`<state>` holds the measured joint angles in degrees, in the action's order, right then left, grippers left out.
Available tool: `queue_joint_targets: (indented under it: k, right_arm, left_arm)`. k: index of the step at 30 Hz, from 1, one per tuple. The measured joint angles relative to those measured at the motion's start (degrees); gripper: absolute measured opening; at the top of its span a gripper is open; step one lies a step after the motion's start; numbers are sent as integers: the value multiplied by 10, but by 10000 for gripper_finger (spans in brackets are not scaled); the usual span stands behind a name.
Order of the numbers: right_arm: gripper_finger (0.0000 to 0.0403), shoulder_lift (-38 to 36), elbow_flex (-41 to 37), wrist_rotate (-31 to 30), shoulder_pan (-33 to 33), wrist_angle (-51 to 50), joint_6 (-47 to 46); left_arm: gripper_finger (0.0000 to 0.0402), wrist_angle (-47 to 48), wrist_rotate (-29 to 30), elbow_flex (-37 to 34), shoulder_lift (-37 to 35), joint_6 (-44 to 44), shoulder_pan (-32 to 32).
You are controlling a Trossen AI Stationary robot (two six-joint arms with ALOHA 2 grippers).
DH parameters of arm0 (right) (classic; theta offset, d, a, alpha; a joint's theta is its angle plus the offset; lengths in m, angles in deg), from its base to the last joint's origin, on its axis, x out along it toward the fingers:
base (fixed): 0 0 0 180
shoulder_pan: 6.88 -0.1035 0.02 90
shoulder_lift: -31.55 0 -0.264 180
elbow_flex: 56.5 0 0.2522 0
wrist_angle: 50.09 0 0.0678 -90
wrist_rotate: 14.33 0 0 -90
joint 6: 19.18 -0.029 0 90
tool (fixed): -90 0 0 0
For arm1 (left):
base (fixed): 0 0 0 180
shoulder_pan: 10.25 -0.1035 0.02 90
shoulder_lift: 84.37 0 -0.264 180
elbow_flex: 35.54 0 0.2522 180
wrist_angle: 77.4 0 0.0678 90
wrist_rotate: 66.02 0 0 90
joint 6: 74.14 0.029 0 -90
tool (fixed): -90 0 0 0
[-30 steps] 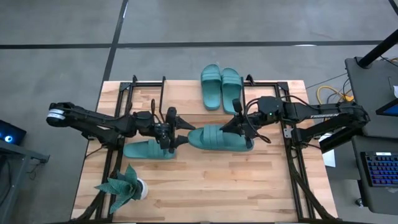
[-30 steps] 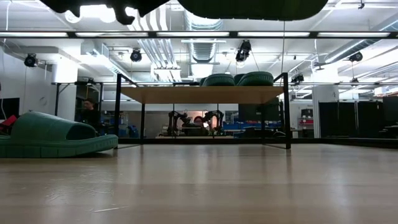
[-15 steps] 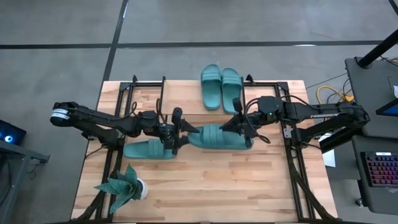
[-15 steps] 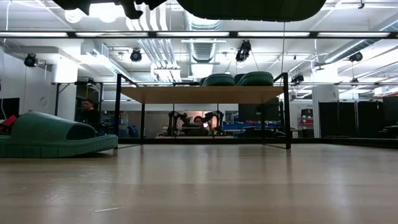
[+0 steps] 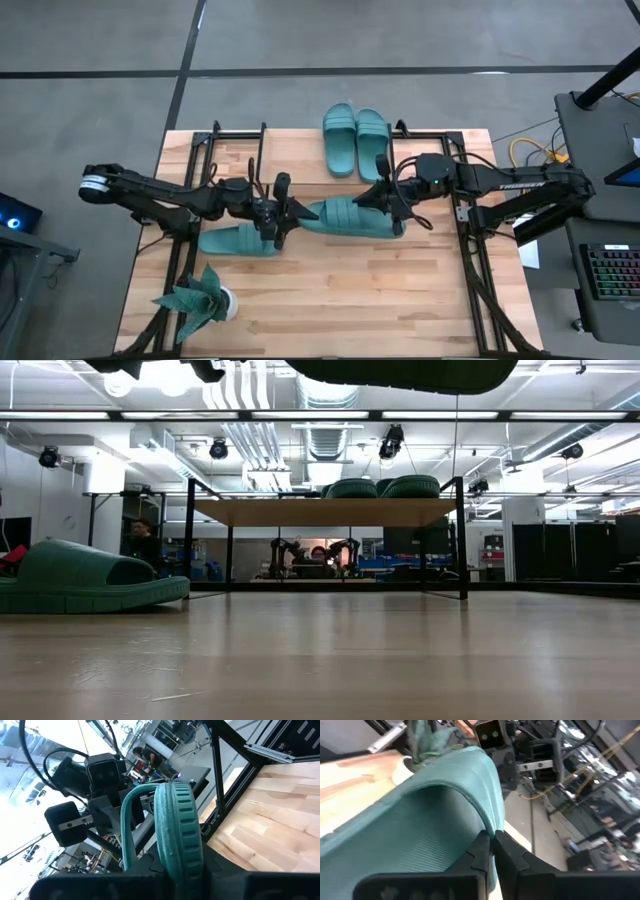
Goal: Pick and place slides into the shelf
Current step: Put the green slide on the shelf
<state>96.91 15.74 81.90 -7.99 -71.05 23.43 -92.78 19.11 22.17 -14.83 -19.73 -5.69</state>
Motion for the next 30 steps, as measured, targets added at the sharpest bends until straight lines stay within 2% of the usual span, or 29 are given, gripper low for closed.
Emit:
queue_joint_targets:
  k: [4, 9, 16, 18, 22, 30]
  right_arm:
    - [36, 0, 11, -97, -1, 1, -12]
    - [92, 0, 35, -140, 0, -4, -11]
    - [178, -2, 92, -265, -4, -40, -6]
    - [194, -2, 108, -275, -4, -47, -9]
    - [208, -2, 132, -275, -5, -56, -58]
    - [195, 0, 128, -273, -27, -133, -67]
  left_arm:
    - [17, -1, 14, -1, -5, -1, -1]
    - [17, 9, 54, -2, -15, 0, 0]
    - [17, 57, 94, -5, -49, -12, 0]
    - [17, 54, 118, -11, -62, -15, 2]
    - [17, 63, 203, -26, -93, -13, 2]
    - [17, 63, 343, -41, -130, 1, 7]
